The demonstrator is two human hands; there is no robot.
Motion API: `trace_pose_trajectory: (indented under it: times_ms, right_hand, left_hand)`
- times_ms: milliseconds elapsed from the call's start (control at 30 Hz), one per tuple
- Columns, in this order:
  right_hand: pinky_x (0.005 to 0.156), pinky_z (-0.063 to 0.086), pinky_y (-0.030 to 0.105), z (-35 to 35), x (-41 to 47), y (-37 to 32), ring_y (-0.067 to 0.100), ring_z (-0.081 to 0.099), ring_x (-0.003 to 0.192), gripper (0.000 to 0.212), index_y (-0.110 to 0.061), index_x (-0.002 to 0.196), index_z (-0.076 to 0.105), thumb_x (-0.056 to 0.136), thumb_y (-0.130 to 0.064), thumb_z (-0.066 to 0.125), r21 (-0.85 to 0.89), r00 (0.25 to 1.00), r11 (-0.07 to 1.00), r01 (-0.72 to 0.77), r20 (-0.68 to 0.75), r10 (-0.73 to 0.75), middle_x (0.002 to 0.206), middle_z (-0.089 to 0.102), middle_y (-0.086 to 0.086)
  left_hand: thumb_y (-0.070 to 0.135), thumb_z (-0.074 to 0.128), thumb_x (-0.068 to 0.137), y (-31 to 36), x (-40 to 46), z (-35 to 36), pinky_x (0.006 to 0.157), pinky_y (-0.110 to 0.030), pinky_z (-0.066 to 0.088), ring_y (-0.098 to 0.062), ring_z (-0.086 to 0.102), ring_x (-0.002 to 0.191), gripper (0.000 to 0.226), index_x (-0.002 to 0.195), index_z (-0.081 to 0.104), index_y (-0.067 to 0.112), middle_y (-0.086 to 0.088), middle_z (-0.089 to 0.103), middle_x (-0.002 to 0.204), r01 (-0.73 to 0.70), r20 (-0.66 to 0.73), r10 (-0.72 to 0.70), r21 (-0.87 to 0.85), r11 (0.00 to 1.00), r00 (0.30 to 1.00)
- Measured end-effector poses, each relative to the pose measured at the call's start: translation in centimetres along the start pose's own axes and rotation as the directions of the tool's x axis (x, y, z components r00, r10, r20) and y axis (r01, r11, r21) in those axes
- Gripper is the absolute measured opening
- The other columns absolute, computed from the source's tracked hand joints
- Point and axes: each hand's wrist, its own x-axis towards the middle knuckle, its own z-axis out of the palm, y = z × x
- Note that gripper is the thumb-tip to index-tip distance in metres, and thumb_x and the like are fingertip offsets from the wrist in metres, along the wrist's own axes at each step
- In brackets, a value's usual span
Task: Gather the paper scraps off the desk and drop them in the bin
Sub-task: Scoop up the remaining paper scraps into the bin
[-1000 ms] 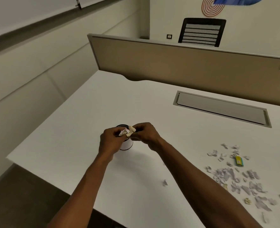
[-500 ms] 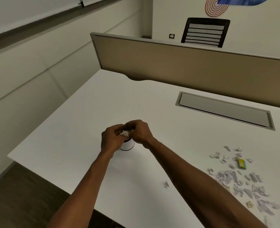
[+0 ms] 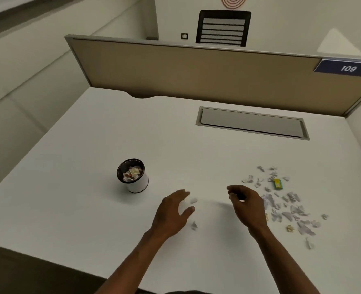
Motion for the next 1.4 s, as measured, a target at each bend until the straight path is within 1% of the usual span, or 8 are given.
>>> trace_pose_trajectory:
  times_ms: [100, 233, 367, 633, 800, 967, 1100, 1400]
  right_hand:
    - [0.066, 0.047, 0.009, -3.5, -2.3, 3.5, -0.003, 0.067, 0.083, 0.021, -0.029, 0.097, 0.075, 0.088, -0.012, 0.067, -0.072, 0.987, 0.996, -0.052, -0.156, 0.040, 0.096, 0.076, -0.012]
    - [0.066, 0.048, 0.023, -5.9, -5.5, 7.0, 0.004, 0.066, 0.078, 0.023, -0.028, 0.108, 0.071, 0.087, -0.018, 0.069, -0.200, 0.953, 0.968, -0.152, -0.290, 0.090, 0.101, 0.073, -0.006]
    - [0.082, 0.054, 0.036, -6.1, -7.2, 8.9, 0.026, 0.067, 0.097, 0.041, -0.020, 0.131, 0.061, 0.090, -0.014, 0.063, -0.315, 0.945, 0.913, -0.258, -0.277, 0.171, 0.127, 0.062, 0.008]
    - [0.086, 0.051, 0.029, -3.4, -6.6, 7.7, 0.025, 0.063, 0.105, 0.043, -0.014, 0.136, 0.058, 0.095, -0.006, 0.049, -0.433, 0.995, 0.895, -0.103, -0.052, 0.089, 0.126, 0.056, 0.006]
    - [0.082, 0.053, 0.034, -3.8, -4.6, 7.1, 0.027, 0.063, 0.105, 0.040, -0.015, 0.126, 0.065, 0.090, -0.002, 0.051, -0.399, 0.991, 0.915, -0.057, -0.133, 0.003, 0.117, 0.062, 0.006]
    - [0.091, 0.050, 0.038, -4.8, -2.7, 7.5, 0.027, 0.039, 0.132, 0.061, -0.021, 0.142, 0.049, 0.084, -0.001, 0.048, -0.546, 0.998, 0.835, -0.067, -0.036, 0.057, 0.146, 0.045, 0.003]
    - [0.092, 0.048, 0.035, -3.9, -3.3, 8.0, 0.026, 0.045, 0.125, 0.058, -0.021, 0.137, 0.054, 0.081, -0.006, 0.052, -0.612, 0.998, 0.790, 0.046, 0.056, -0.015, 0.139, 0.051, 0.001]
    - [0.081, 0.054, 0.038, -3.1, -3.8, 7.7, 0.028, 0.057, 0.113, 0.054, -0.021, 0.128, 0.061, 0.079, 0.000, 0.055, -0.463, 0.990, 0.884, 0.055, -0.088, -0.108, 0.128, 0.059, 0.005]
  left_hand:
    - [0.036, 0.066, 0.091, -0.4, -0.2, 3.1, 0.108, -0.021, 0.037, -0.010, 0.043, 0.134, 0.058, 0.145, 0.045, 0.030, 0.012, 0.046, 0.144, -0.010, 0.093, -0.002, 0.134, 0.991, 0.996]
    - [0.013, 0.067, 0.090, 0.1, 0.3, 4.9, 0.065, -0.005, 0.048, -0.001, 0.059, 0.081, 0.055, 0.141, 0.050, 0.021, 0.008, 0.043, 0.114, 0.063, 0.075, -0.064, 0.023, 0.998, 0.995]
    - [0.006, 0.067, 0.089, 0.9, 1.0, 6.4, 0.046, -0.017, 0.056, -0.010, 0.064, 0.064, 0.041, 0.126, 0.061, 0.021, 0.007, 0.043, 0.107, 0.042, 0.071, -0.039, -0.049, 0.998, 0.997]
    - [0.013, 0.067, 0.087, 4.4, 0.7, 9.9, 0.071, -0.002, 0.043, -0.002, 0.059, 0.080, 0.019, 0.105, 0.070, 0.020, 0.006, 0.054, 0.099, -0.135, 0.194, 0.131, 0.007, 0.991, 0.972]
    - [0.018, 0.070, 0.086, 7.2, 1.2, 9.8, 0.073, -0.026, 0.056, -0.005, 0.062, 0.078, 0.013, 0.098, 0.072, 0.024, 0.005, 0.063, 0.096, -0.151, 0.143, 0.156, -0.051, 0.987, 0.977]
    - [0.047, 0.067, 0.086, 5.3, 0.7, 6.9, 0.063, -0.014, 0.041, -0.002, 0.058, 0.071, 0.023, 0.103, 0.063, 0.033, 0.009, 0.057, 0.101, -0.033, 0.045, 0.026, 0.180, 0.983, 0.999]
    - [0.061, 0.061, 0.085, 2.5, -1.5, 5.8, 0.081, -0.026, 0.047, -0.017, 0.061, 0.100, 0.045, 0.118, 0.051, 0.032, 0.003, 0.053, 0.110, 0.069, 0.162, -0.123, 0.305, 0.950, 0.979]
    - [0.028, 0.054, 0.099, 4.6, -3.0, 8.7, 0.073, -0.006, 0.041, -0.005, 0.058, 0.092, 0.030, 0.129, 0.053, 0.029, 0.006, 0.054, 0.108, -0.039, 0.175, 0.037, 0.011, 0.999, 0.984]
